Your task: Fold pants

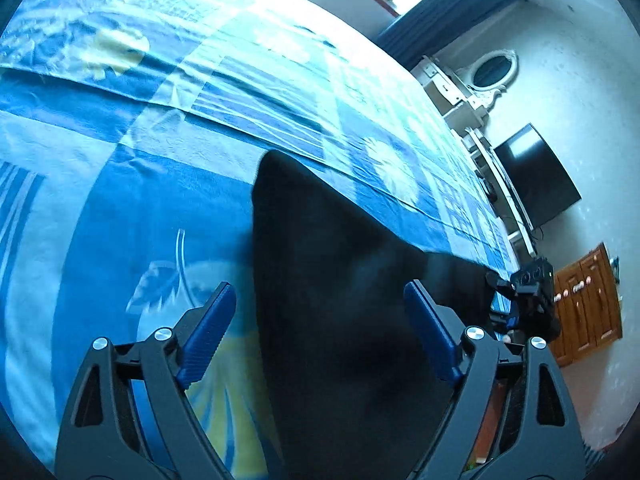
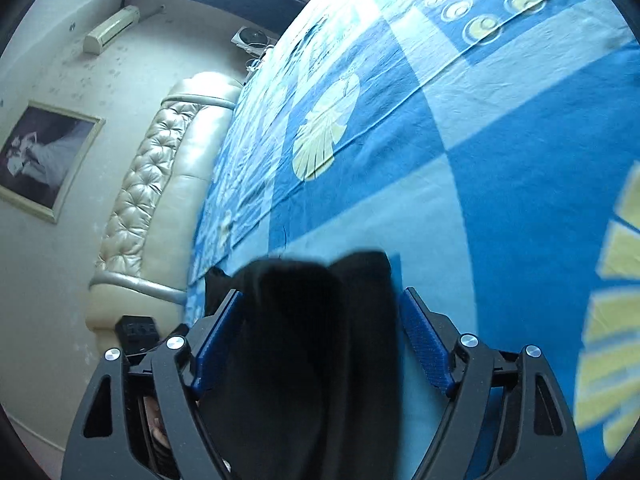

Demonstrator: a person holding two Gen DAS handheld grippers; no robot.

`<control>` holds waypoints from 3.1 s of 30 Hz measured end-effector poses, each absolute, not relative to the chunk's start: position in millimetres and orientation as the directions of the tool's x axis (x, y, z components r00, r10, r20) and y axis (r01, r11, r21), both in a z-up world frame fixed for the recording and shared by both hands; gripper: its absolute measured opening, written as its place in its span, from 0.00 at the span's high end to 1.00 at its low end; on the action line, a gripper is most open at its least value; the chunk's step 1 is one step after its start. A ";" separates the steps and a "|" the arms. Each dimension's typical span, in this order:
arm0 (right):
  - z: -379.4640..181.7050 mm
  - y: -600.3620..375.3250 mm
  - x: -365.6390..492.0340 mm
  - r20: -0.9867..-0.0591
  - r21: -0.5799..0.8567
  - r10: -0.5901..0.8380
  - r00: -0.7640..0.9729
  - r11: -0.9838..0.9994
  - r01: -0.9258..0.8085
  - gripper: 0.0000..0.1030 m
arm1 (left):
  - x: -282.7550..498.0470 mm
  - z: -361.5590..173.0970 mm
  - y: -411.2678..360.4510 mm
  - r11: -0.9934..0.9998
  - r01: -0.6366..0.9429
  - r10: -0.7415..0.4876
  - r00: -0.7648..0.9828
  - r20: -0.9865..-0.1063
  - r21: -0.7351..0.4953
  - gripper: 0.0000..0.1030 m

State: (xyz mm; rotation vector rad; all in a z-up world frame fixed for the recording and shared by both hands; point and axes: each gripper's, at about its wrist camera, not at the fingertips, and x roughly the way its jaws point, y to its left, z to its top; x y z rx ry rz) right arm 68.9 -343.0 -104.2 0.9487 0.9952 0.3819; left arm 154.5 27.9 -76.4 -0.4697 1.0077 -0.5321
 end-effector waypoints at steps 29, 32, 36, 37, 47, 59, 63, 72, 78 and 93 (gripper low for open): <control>-89.9 -318.2 123.5 -0.482 0.809 0.653 0.584 0.588 0.011 0.63 | 227.5 -56.2 9.6 0.904 0.241 -0.428 0.493 -0.757 -0.354 0.78; -89.5 -313.1 144.8 -0.480 0.808 0.651 0.588 0.589 0.007 0.63 | 247.8 -54.0 11.2 0.924 0.225 -0.382 0.517 -0.766 -0.309 0.78; -106.1 -313.2 162.3 -0.516 0.805 0.639 0.570 0.589 0.067 0.63 | 265.9 -70.6 10.3 0.940 0.199 -0.339 0.493 -0.801 -0.276 0.77; -112.8 -315.2 163.3 -0.525 0.806 0.638 0.562 0.585 0.089 0.63 | 266.6 -73.9 11.0 0.941 0.197 -0.337 0.492 -0.803 -0.274 0.75; -128.9 -321.1 161.9 -0.494 0.838 0.667 0.558 0.537 0.099 0.63 | 265.8 -84.4 15.4 0.935 0.199 -0.354 0.500 -0.790 -0.292 0.70; -129.8 -323.4 160.6 -0.489 0.840 0.666 0.564 0.533 0.098 0.63 | 265.0 -83.9 13.8 0.938 0.202 -0.345 0.502 -0.793 -0.280 0.69; -130.1 -323.9 160.7 -0.492 0.840 0.665 0.562 0.533 0.104 0.63 | 265.4 -83.6 13.4 0.940 0.202 -0.340 0.500 -0.796 -0.275 0.69; -127.0 -329.9 152.2 -0.466 0.867 0.677 0.569 0.478 0.140 0.51 | 263.5 -78.1 13.5 0.945 0.185 -0.325 0.486 -0.811 -0.268 0.61; -111.9 -347.4 109.9 -0.456 0.876 0.652 0.606 0.447 0.179 0.31 | 227.1 -67.3 39.2 0.914 0.167 -0.402 0.489 -0.774 -0.370 0.30; -112.0 -314.2 51.9 -0.498 0.856 0.667 0.555 0.482 0.189 0.23 | 133.5 -102.7 76.2 0.709 0.056 -0.649 0.441 -0.620 -0.703 0.18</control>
